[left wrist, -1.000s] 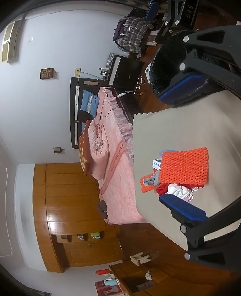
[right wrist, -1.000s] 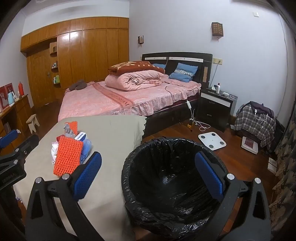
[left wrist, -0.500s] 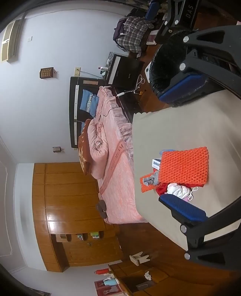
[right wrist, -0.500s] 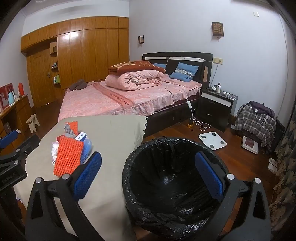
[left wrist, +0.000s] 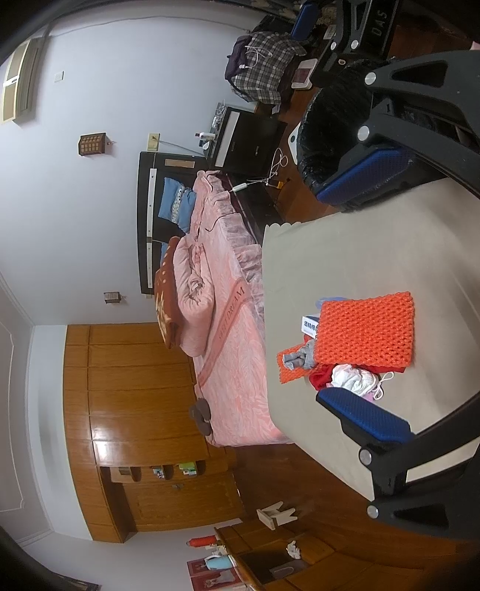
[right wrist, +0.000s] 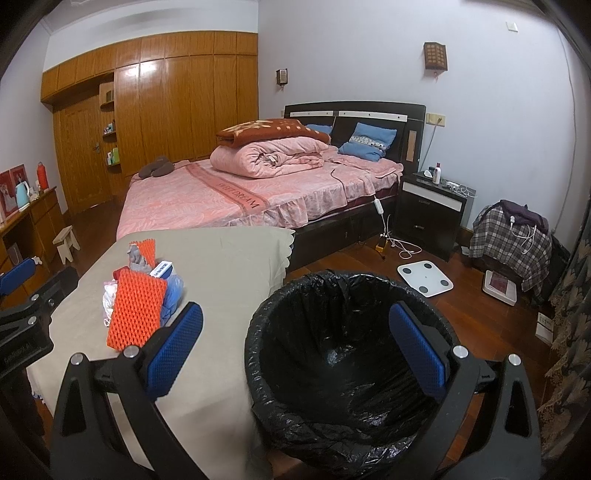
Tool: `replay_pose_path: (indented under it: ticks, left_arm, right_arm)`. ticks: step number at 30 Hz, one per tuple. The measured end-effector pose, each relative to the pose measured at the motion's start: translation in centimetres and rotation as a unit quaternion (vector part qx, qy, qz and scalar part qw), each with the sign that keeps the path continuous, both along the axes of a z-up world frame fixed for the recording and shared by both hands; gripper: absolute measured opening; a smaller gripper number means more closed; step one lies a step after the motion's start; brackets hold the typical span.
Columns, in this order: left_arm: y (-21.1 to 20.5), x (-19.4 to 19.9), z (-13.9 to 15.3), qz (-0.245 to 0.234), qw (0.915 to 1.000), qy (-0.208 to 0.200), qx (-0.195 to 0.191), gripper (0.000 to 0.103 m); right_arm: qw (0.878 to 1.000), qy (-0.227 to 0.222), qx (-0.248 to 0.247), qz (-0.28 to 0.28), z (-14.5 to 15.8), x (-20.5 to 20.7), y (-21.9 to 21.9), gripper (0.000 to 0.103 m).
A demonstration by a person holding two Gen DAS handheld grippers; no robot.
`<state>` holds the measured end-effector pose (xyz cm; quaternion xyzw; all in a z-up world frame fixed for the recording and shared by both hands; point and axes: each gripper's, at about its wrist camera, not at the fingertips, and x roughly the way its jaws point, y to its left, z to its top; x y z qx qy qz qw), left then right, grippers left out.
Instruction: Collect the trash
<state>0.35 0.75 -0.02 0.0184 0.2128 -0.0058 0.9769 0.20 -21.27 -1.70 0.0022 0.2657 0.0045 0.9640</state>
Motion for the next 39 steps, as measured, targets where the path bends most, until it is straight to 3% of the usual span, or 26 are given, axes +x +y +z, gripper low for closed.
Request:
replay_pose_path:
  ticks: [39]
  left_arm:
    - [0.9,0.3,-0.5,0.001,1.0,0.002,-0.001,0.097]
  right_arm:
    - [1.0,0.005,0.001,0.0,-0.4,0.0,-0.2,0.098]
